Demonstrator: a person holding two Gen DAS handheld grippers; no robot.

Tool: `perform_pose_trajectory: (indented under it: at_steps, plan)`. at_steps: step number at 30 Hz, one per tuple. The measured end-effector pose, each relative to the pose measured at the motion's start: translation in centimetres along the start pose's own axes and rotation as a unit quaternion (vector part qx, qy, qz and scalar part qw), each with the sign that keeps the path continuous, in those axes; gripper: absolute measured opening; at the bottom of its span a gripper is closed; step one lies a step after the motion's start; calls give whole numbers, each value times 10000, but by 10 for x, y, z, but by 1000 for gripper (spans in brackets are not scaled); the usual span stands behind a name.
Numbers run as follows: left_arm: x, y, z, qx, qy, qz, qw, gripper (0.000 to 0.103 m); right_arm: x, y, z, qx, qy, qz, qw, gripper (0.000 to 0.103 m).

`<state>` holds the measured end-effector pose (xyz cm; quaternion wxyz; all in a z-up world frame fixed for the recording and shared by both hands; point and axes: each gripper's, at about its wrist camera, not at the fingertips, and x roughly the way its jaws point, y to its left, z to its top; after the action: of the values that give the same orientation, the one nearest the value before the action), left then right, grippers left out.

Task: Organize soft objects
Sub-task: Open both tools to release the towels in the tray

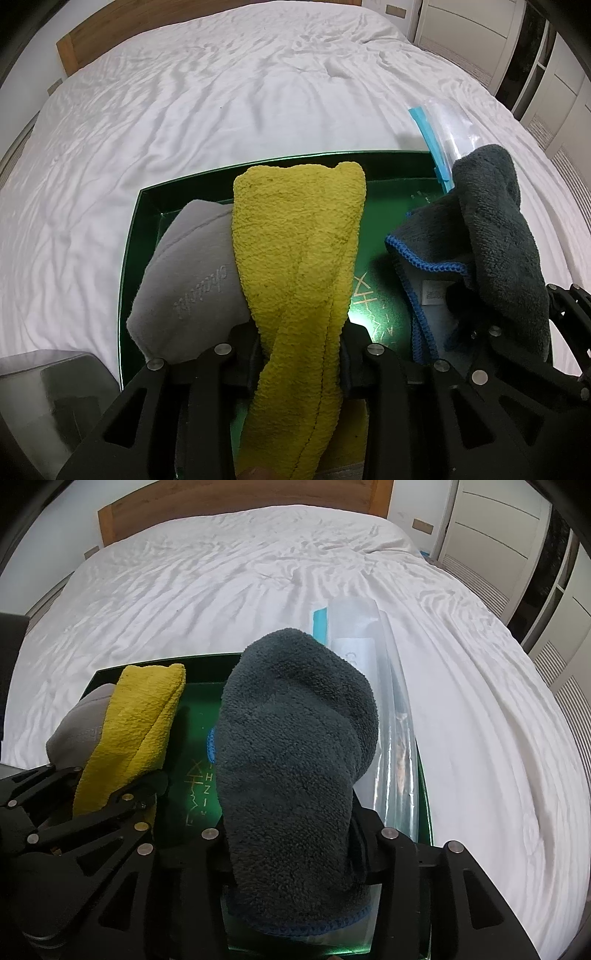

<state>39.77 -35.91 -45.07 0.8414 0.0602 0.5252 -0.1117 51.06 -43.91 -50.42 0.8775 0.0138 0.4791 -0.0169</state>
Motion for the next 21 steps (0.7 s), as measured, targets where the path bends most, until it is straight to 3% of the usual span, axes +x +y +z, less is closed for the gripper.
perform_pose_trajectory:
  at_steps: [14,21]
  plan:
    - [-27,12,9,-184,-364,77,9991,48,-25,-13,1,222,-192,152,9995,70]
    - [-38,17,10,-259,-472,-81,9985,50,-40,-14,0,223,-324,133,9991,77]
